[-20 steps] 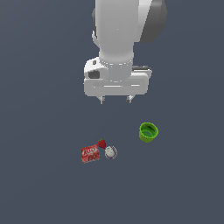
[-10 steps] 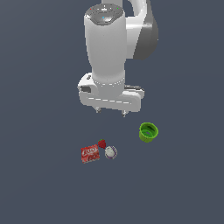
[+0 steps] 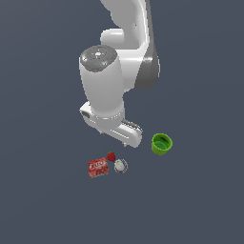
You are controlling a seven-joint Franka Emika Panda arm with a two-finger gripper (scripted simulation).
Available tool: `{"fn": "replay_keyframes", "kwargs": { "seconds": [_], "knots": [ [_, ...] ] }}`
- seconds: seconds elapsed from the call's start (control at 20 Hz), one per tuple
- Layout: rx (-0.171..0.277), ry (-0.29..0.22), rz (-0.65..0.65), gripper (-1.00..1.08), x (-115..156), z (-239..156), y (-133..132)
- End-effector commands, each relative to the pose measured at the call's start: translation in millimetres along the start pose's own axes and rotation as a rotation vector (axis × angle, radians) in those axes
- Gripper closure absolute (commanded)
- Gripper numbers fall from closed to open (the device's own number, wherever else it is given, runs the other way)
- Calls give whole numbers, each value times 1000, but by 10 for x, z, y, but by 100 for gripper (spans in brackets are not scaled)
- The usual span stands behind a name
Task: Pick up a designated object from a clutter of objects.
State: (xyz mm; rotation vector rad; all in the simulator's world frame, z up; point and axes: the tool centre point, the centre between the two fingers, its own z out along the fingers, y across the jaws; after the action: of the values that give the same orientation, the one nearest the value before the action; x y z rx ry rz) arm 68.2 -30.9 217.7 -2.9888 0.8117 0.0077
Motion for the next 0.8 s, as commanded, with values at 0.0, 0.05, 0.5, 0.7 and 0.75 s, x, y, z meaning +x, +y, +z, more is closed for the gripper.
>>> {"fn": "replay_keyframes", "kwargs": {
  "seconds": [0.0,0.05,0.5,0.7,0.75],
  "knots": [
    [0,0,83,-92,98,142,37],
    [-1,0,115,-92,135,199,54],
    [-10,6,405,-92,443,731,234],
    [-16,12,530,-92,562,972,330],
    [-18,14,558,-92,587,1027,354]
  ]
}}
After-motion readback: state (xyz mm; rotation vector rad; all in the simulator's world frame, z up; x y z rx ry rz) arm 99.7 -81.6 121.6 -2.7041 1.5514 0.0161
